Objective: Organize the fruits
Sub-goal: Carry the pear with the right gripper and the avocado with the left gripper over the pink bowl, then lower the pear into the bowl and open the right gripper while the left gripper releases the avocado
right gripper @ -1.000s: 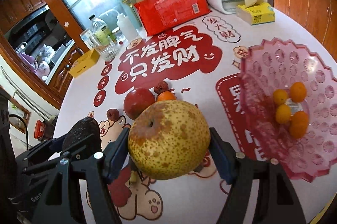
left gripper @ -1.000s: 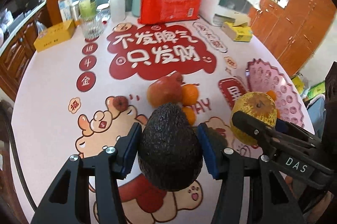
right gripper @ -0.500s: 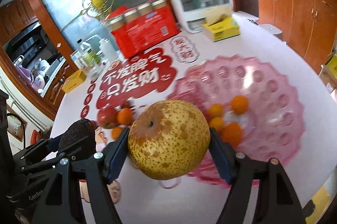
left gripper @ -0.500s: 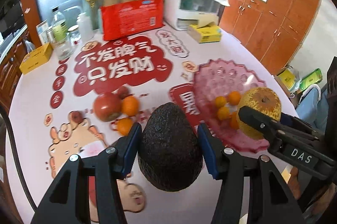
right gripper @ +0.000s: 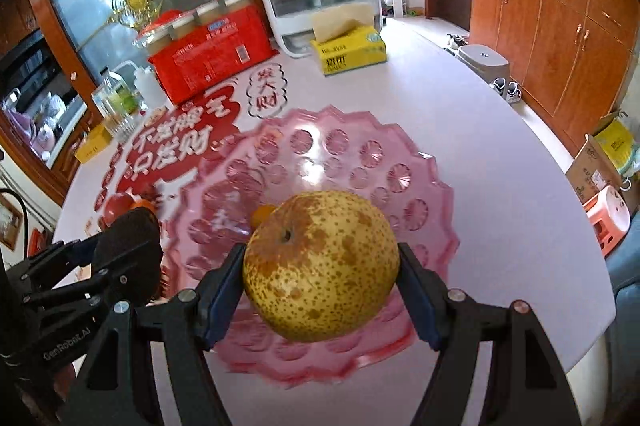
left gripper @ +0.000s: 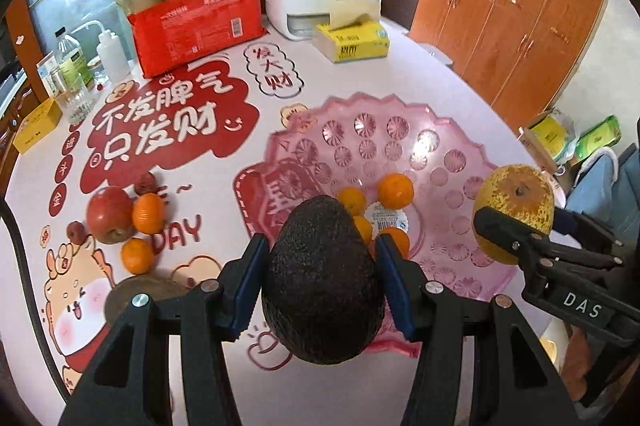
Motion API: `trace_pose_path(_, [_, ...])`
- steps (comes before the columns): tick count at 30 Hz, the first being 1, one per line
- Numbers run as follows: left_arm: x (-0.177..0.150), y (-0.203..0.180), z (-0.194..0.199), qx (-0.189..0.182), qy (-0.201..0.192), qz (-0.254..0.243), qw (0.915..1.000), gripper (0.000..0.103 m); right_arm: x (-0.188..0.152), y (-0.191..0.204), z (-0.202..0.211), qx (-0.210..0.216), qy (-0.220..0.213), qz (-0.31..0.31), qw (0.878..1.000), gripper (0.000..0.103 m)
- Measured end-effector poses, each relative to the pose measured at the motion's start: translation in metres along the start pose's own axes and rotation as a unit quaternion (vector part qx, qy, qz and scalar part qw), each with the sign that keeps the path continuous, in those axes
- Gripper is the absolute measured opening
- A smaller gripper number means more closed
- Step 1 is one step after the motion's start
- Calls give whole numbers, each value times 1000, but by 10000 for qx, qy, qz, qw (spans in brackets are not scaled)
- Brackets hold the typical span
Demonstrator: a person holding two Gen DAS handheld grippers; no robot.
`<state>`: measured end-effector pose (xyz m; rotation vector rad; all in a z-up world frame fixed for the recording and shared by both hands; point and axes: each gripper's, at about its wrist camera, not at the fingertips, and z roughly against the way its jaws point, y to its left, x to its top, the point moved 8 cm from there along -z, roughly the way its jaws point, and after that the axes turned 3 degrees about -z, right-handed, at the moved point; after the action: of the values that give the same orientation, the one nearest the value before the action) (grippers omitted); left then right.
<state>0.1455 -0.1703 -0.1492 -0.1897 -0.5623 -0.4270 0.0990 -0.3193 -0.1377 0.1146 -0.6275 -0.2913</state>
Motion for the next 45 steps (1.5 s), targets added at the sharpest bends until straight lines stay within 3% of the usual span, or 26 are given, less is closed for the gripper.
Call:
trace_pose_path(12, [-4,-13,-55,74,325,131,9994,54,-7,-13,-66,-31,743,781,9942,73])
trace_pose_path(21, [-2,-10,-76,41,433,266,9987,54,-12,-11,-92,-107,1016,1213,9873,73])
trace_pose_path(32, [5,-12,-83,-126,428,327,9985,54,-11,-7,-97,-109,946,1324,9866,74])
trace_pose_path(36, [13,-12,-76,-39,276,251,9993,70,-9,-9,-95,-65,891,1250,9881,74])
trace_pose_path(39, [15,-11,-72,-63,257,282,9993,71,-6,-10,-94,-9,865,1133,9898,74])
trace_pose_path(45, [19,-3,-58,-92,118,503,9986,75,11,-1,-74,-24,340,1266,9914,74])
